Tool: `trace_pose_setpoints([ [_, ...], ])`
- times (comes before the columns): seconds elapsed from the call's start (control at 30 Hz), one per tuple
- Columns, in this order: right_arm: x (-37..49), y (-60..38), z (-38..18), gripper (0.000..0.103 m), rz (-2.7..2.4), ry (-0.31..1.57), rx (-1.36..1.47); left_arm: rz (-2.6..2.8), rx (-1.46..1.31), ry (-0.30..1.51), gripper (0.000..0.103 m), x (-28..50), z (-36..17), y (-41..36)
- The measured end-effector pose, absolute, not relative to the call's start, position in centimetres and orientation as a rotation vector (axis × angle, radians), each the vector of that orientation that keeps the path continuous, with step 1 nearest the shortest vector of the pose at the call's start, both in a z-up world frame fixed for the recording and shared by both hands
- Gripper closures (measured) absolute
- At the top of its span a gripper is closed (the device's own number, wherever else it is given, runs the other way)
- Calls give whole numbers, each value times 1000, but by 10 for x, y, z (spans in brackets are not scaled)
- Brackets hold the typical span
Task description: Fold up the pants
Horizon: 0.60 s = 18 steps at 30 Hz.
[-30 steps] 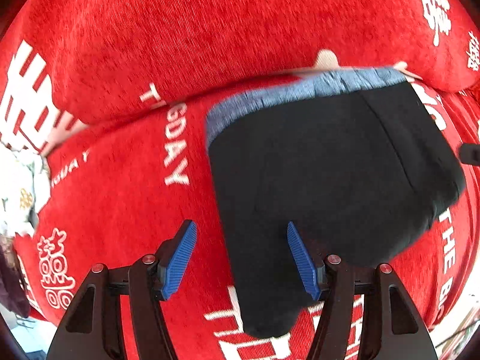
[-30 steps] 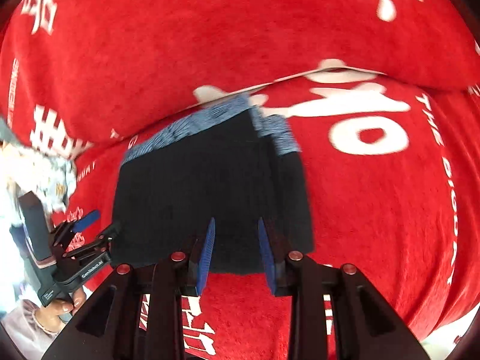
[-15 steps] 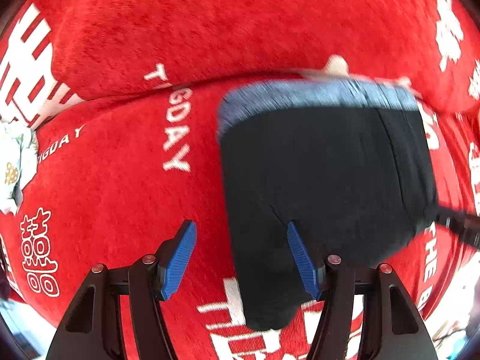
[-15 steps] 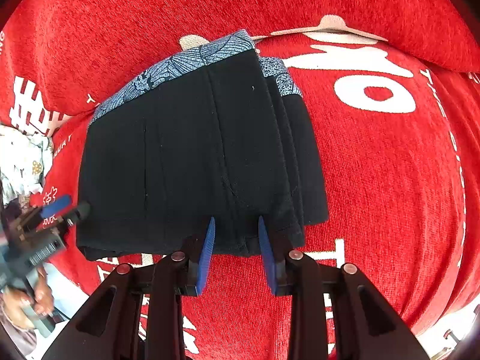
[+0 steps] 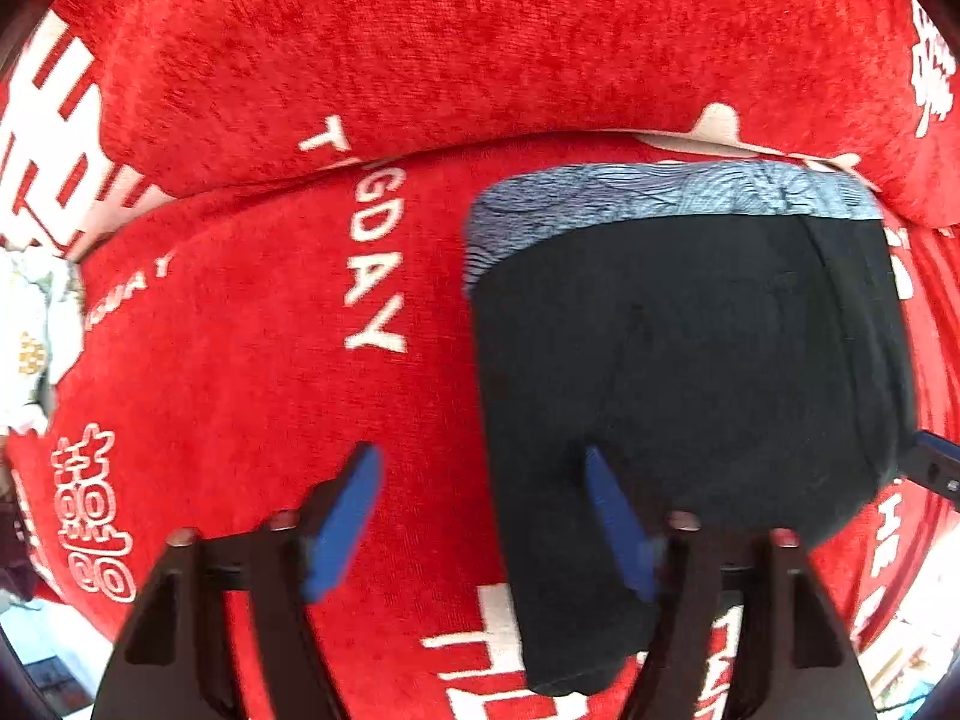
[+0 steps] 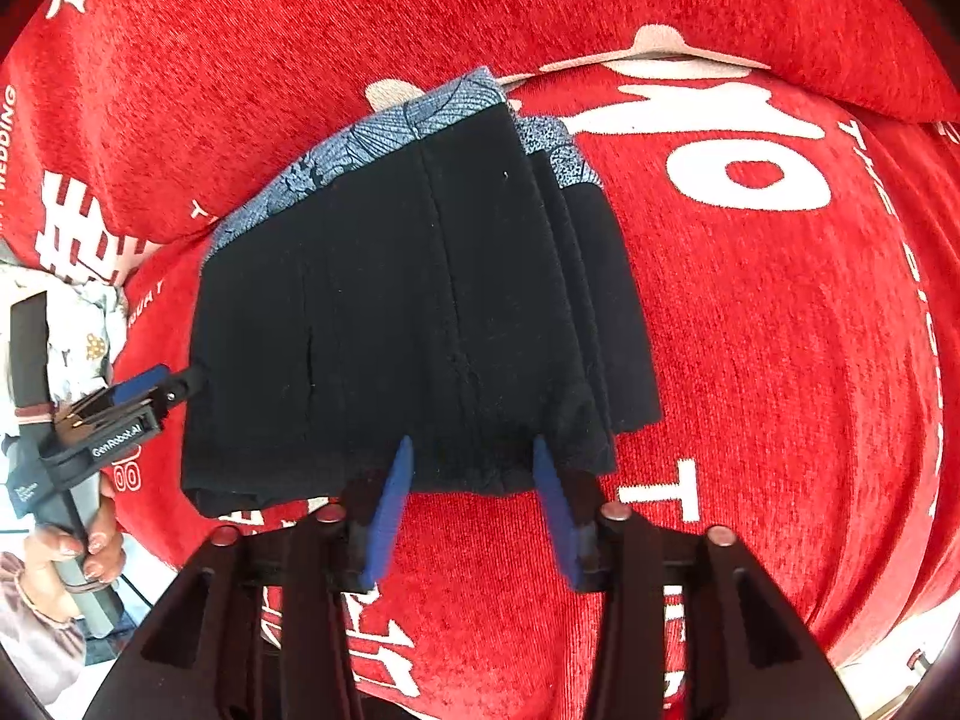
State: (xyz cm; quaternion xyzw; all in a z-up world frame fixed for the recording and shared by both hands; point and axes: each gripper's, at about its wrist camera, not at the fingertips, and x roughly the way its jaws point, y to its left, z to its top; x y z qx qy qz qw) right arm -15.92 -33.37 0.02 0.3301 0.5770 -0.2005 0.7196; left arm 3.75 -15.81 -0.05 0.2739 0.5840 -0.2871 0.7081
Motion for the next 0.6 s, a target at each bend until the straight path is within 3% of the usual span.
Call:
trace_pose_setpoints([
  [0.23,-157,-336,5,41,-450,1277,731,-632,615,1299,24,36,0,-157],
  [0.27,-157,-338,5,38,-454,1275,733,-626,618,1297,18,36,0,-157],
  [0.3,-158,-339,7,36,-458,1272,730,-621,619,1298,5,37,0,-158],
  [0.33,-159,-340,8,35,-466,1269,726,-622,613,1305,1,37,-1,-158],
  [0.6,-169,-360,8,23,-494,1251,763,-625,582,1355,1,42,-7,-155],
])
